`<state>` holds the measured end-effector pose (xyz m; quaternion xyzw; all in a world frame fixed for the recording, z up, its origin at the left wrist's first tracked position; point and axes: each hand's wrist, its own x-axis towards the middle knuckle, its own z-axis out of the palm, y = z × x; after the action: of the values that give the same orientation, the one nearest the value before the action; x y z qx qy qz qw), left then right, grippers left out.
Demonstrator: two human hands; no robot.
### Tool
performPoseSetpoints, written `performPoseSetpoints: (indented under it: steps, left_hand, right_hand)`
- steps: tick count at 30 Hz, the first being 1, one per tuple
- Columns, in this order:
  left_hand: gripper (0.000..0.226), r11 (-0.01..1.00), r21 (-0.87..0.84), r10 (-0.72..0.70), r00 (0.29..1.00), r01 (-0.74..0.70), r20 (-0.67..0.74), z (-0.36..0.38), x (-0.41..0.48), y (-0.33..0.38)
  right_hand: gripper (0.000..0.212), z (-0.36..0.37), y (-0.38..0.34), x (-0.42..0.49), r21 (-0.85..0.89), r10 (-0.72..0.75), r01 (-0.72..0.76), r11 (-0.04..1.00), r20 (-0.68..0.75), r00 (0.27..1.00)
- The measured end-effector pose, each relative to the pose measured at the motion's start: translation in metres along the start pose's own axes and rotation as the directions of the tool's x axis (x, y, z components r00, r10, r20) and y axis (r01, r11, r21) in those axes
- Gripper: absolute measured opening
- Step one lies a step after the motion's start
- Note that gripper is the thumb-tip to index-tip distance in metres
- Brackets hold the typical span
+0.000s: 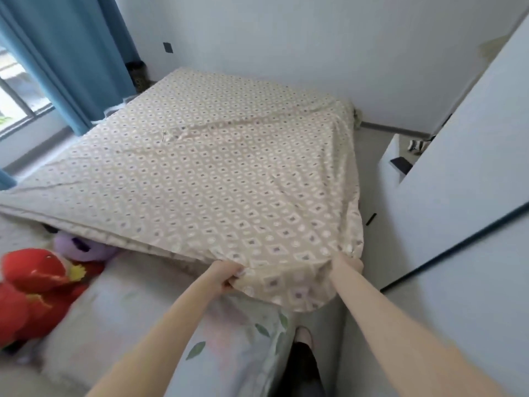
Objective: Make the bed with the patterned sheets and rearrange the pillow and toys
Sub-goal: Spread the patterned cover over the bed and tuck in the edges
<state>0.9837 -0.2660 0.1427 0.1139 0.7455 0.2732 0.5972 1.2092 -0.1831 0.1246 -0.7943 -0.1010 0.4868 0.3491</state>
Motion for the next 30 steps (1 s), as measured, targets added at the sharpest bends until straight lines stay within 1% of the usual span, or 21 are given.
performPoseSetpoints:
  steps: [4, 11, 14, 18, 23, 26, 30]
  left_hand:
    - [0.022, 0.995, 0.071, -0.061, 0.998, 0.063, -0.032, 0.011, 0.02, -0.022]
    - [0.011, 0.984, 0.066, -0.162, 0.986, 0.165, -0.049, 0.026, 0.066, -0.062]
    - [0.013, 0.979, 0.045, -0.198, 0.978, 0.201, -0.073, 0.036, 0.083, -0.08]
    - [0.017, 0.971, 0.043, -0.229, 0.964, 0.237, -0.138, 0.048, 0.105, -0.098]
    - [0.015, 0.96, 0.006, -0.274, 0.947, 0.279, -0.169, 0.058, 0.132, -0.123]
    - [0.01, 0.949, -0.028, -0.313, 0.93, 0.314, -0.192, 0.059, 0.147, -0.142]
    - [0.014, 0.942, -0.043, -0.335, 0.917, 0.334, -0.218, 0.064, 0.17, -0.162]
  right_hand:
    - [0.052, 0.0, 0.023, 0.023, -0.072, 0.021, -0.023, 0.997, -0.017, 1.0]
    - [0.051, -0.004, 0.067, 0.071, -0.216, 0.146, -0.143, 0.966, -0.002, 0.989]
    - [0.04, -0.009, 0.086, 0.093, -0.265, 0.184, -0.178, 0.948, -0.003, 0.983]
    - [0.044, -0.01, 0.104, 0.118, -0.354, 0.206, -0.188, 0.916, 0.012, 0.979]
    - [0.045, -0.009, 0.133, 0.15, -0.386, 0.263, -0.25, 0.888, -0.019, 0.965]
    - [0.052, -0.005, 0.155, 0.169, -0.381, 0.302, -0.293, 0.877, -0.038, 0.953]
    - [0.038, 0.0, 0.182, 0.199, -0.38, 0.354, -0.351, 0.856, -0.063, 0.933]
